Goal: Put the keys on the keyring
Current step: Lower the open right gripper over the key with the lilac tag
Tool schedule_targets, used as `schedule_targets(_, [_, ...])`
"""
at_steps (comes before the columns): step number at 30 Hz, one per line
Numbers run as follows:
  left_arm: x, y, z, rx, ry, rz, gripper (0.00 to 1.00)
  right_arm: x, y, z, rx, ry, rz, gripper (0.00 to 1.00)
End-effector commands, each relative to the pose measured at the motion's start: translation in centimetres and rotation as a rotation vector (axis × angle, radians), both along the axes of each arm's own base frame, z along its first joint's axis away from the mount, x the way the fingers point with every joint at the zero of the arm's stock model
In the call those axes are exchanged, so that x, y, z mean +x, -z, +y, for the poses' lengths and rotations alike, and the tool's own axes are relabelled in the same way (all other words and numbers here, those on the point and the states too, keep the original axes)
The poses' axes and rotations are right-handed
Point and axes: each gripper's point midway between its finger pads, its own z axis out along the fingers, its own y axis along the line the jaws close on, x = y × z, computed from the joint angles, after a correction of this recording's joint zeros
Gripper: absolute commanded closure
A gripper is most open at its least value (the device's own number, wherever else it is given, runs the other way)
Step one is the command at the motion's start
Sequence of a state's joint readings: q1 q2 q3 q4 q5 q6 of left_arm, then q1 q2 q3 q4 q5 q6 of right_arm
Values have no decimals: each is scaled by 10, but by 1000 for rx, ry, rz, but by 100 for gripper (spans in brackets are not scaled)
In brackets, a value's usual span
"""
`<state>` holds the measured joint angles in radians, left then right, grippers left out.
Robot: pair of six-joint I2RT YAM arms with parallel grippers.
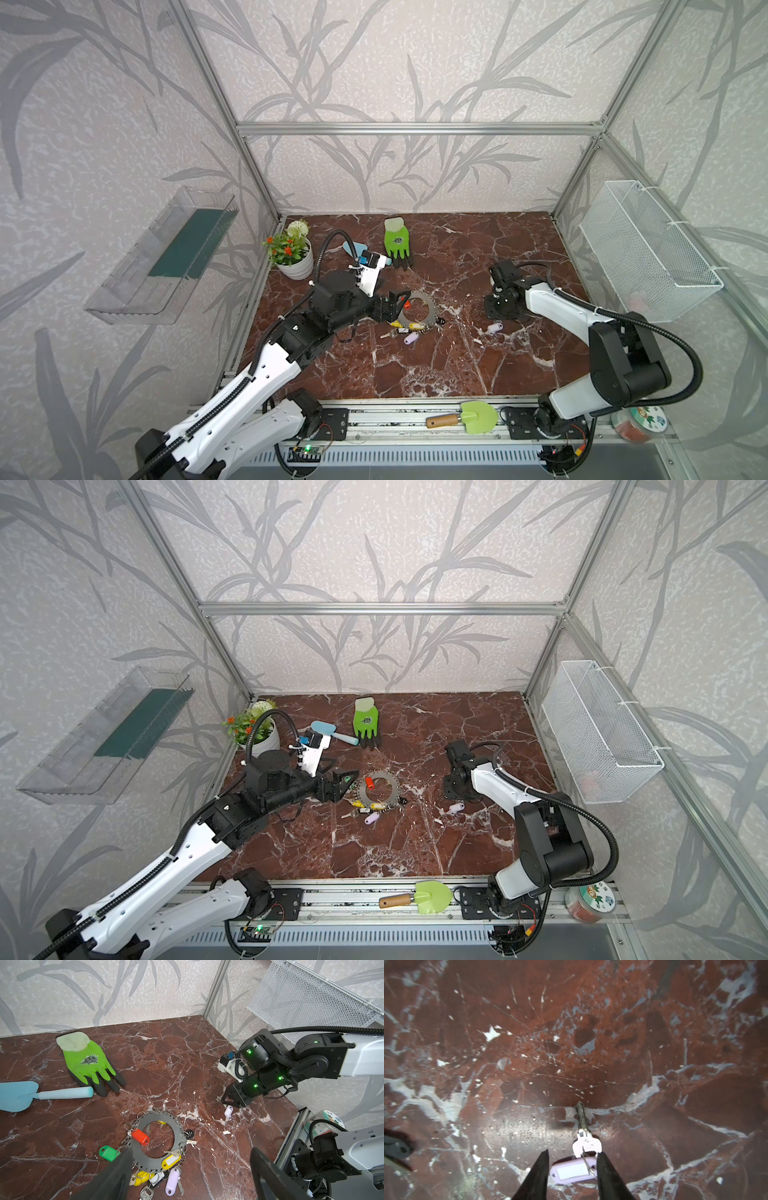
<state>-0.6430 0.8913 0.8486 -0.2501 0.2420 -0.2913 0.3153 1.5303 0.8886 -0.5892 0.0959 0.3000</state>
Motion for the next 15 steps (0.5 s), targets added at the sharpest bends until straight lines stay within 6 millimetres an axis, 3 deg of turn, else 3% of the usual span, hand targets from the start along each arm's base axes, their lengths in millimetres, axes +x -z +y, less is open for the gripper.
schedule_targets(1, [-2,-5,-2,-22,13,-15,13,1,-9,-12,-97,-33,-7,60])
schedule_targets(5, [-2,-5,-2,-21,17,-15,13,0,-1,-8,-88,-43,37,61])
schedule_targets(12, [-2,-6,-1,-21,15,-21,13,-2,3,-8,-97,-39,73,75])
schedule_targets(15, [-2,-6,-1,-21,12,-22,13,-5,4,-9,-99,-35,99,76])
